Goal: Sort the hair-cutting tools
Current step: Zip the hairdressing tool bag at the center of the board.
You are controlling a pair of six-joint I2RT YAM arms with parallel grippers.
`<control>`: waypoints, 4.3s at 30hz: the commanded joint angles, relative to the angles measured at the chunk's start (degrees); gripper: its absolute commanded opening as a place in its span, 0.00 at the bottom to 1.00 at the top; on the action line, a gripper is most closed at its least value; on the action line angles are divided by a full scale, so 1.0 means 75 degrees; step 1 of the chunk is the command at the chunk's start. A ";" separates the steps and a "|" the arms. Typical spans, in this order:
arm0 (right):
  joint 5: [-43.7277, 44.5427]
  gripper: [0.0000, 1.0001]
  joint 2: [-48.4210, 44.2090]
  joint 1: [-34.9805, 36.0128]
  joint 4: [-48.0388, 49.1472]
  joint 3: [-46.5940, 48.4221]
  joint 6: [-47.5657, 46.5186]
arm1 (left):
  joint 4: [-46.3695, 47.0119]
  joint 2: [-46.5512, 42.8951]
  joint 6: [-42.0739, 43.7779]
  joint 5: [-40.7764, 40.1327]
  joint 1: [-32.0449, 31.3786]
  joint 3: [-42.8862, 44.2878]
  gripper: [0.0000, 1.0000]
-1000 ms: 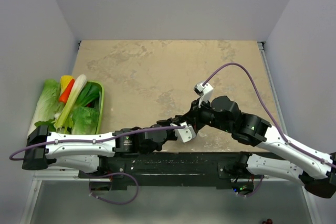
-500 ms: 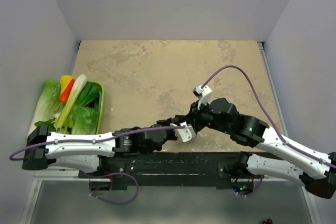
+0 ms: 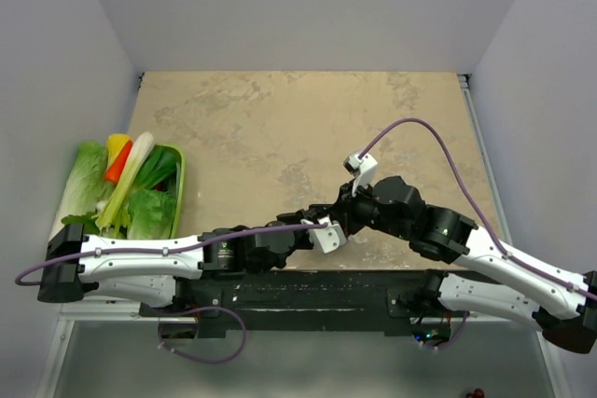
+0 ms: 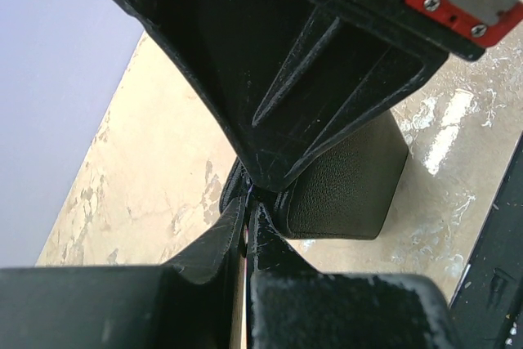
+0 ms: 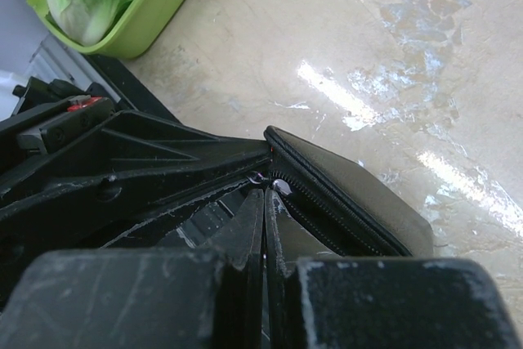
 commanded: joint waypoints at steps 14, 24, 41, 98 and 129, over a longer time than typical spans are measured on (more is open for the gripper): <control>0.0266 0.00 0.0214 -0.0042 -0.0198 0.0992 -0.0444 | 0.0648 -0.0219 -0.0171 0.0080 -0.0041 0.0045 0.00; 0.0230 0.00 0.0320 -0.0042 -0.0057 0.0687 -0.0421 | 0.0672 -0.0302 -0.0194 0.0068 -0.0042 -0.0001 0.00; 0.0300 0.00 0.0180 -0.0042 -0.0010 -0.0133 -0.0339 | 0.0707 -0.0325 -0.0182 0.0033 -0.0042 -0.0037 0.00; 0.0007 0.00 -0.0019 -0.0019 0.0213 0.0007 -0.0234 | 0.0742 -0.0055 -0.0218 0.0162 0.0099 0.0209 0.00; -0.0004 0.00 -0.0008 -0.0019 0.0353 0.0639 -0.0269 | 0.0742 -0.0079 -0.0277 0.0268 0.0099 0.0151 0.00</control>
